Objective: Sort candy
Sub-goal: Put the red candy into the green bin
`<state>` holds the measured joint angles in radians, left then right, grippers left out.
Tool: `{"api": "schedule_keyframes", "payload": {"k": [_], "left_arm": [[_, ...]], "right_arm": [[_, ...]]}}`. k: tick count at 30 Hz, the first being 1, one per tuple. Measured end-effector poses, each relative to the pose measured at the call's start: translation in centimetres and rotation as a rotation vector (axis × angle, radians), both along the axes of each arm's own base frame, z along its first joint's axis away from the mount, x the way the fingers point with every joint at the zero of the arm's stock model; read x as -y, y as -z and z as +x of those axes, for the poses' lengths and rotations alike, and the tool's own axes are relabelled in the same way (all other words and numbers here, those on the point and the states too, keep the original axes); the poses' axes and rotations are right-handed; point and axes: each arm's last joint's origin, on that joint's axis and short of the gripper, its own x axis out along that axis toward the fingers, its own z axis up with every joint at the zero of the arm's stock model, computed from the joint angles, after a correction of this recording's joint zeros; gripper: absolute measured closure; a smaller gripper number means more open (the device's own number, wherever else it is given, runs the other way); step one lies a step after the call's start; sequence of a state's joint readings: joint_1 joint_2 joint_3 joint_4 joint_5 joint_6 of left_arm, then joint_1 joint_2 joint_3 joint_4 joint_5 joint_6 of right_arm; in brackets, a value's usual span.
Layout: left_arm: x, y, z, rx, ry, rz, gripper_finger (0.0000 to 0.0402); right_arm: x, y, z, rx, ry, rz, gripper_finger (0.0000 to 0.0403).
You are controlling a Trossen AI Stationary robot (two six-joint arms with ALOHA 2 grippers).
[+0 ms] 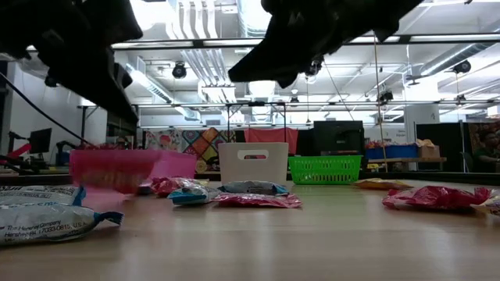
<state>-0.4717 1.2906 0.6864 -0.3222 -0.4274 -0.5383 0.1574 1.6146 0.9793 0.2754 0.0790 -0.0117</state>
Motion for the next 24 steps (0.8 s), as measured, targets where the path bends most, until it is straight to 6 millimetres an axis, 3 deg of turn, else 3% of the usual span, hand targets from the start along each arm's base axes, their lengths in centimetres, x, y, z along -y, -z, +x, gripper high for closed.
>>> {"api": "schedule_keyframes", "payload": {"k": [10, 16, 24], "left_arm": [[0.5, 0.2, 0.5, -0.024, 0.031, -0.013, 0.0401], [1.2, 0.6, 0.1, -0.046, 0.078, -0.086, 0.0399], [2.4, 2.1, 0.8, -0.051, 0.098, -0.089, 0.032]], "right_arm": [[-0.6, 3.8, 3.5, -0.052, 0.0, 0.004, 0.027], [-0.8, 4.5, 4.6, -0.069, -0.002, 0.008, 0.0235], [-1.0, 4.2, 4.6, -0.063, 0.001, 0.029, 0.0206]]}}
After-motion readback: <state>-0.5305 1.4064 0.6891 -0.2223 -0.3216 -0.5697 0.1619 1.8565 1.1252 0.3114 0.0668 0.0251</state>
